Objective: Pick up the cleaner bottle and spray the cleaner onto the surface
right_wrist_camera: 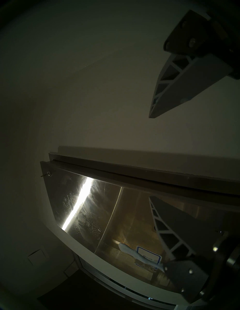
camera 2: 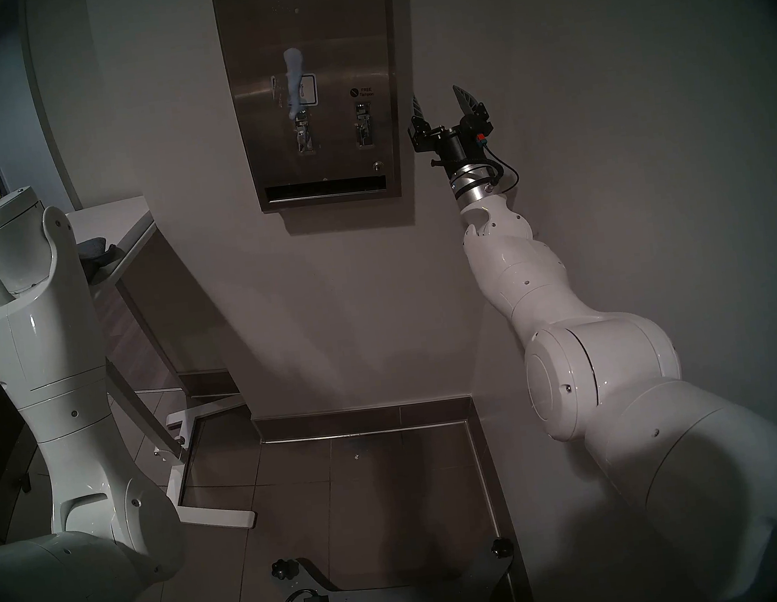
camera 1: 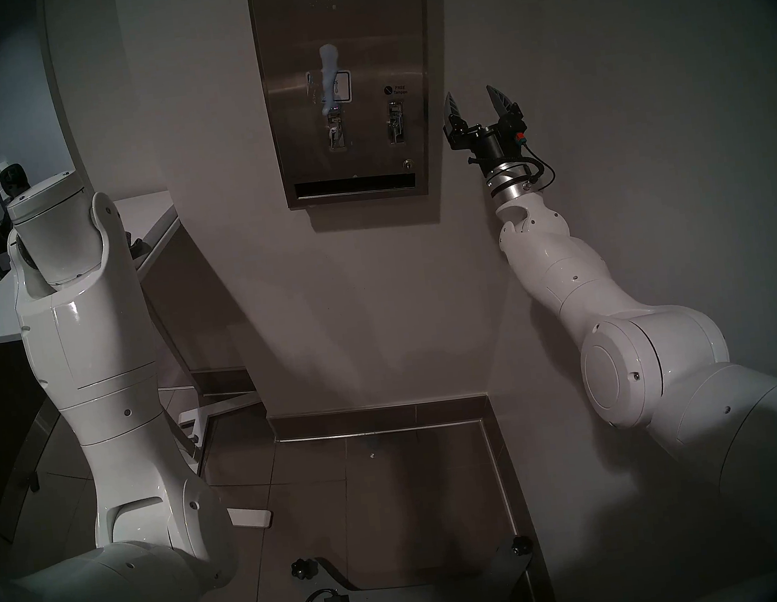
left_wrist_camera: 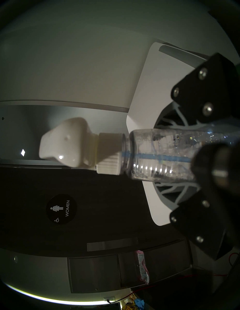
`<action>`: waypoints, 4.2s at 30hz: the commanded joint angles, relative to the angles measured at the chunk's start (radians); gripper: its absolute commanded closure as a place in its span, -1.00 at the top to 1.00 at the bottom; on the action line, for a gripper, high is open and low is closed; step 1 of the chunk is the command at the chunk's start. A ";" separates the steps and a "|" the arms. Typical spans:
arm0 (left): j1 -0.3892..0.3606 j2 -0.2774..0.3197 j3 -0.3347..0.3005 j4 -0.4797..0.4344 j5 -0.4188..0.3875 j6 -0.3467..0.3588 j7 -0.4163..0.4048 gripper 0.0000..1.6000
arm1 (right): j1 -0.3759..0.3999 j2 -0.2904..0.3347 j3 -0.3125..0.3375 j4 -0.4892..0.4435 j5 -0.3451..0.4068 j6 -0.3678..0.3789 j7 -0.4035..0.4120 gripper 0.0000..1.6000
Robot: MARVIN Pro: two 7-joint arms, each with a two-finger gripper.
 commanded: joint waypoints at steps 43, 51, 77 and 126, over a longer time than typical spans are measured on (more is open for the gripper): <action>-0.289 0.139 0.102 0.338 0.012 -0.043 -0.070 -1.00 | -0.136 -0.015 0.030 -0.325 -0.098 0.042 -0.134 1.00; -0.293 0.158 0.088 0.358 0.017 -0.047 -0.061 -1.00 | -0.174 -0.018 0.036 -0.397 -0.121 0.086 -0.160 1.00; -0.343 0.172 0.094 0.355 0.015 -0.086 -0.021 1.00 | -0.305 -0.031 0.052 -0.651 -0.216 0.300 -0.263 1.00; -0.173 0.015 0.508 -0.045 -0.258 -0.129 -0.185 1.00 | -0.488 -0.071 0.059 -1.057 -0.367 0.771 -0.406 1.00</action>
